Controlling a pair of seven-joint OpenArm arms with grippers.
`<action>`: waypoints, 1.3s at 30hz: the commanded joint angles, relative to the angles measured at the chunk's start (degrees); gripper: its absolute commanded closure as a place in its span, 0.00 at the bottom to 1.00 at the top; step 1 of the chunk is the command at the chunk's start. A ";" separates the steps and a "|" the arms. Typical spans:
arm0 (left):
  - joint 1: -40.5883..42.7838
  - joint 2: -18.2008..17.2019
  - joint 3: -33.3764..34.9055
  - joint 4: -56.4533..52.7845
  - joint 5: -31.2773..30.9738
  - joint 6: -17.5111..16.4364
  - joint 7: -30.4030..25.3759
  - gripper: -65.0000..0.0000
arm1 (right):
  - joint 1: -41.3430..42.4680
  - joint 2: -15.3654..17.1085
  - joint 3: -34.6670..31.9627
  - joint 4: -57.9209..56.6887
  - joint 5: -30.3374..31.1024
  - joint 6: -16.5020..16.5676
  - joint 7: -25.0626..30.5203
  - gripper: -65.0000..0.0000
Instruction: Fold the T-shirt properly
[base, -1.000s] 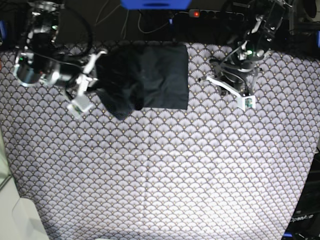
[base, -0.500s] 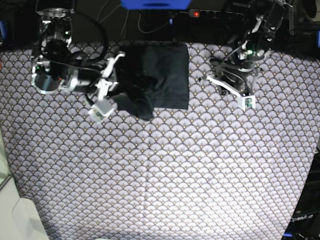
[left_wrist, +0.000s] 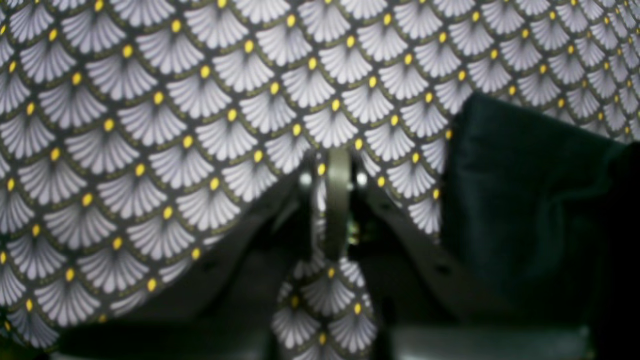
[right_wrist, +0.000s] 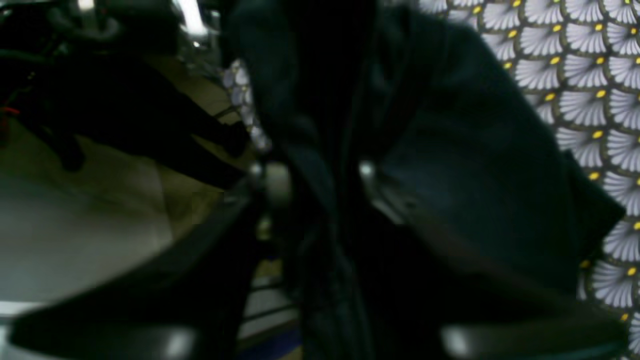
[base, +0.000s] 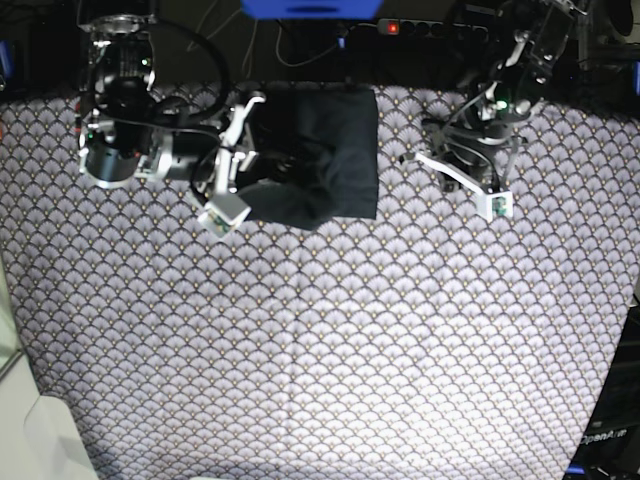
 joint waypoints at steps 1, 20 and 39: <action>-0.21 -0.52 -0.31 1.18 0.25 -0.03 -1.18 0.96 | 0.63 0.03 0.01 0.77 1.65 -0.01 1.42 0.63; 1.38 -0.26 -0.13 1.18 0.69 -0.03 -1.27 0.96 | 5.55 -7.18 -9.92 0.95 1.48 -0.01 -0.52 0.56; 5.33 -1.66 0.48 3.37 0.61 -0.20 -0.83 0.96 | 9.24 10.76 -5.09 1.12 1.57 -0.01 -0.61 1.00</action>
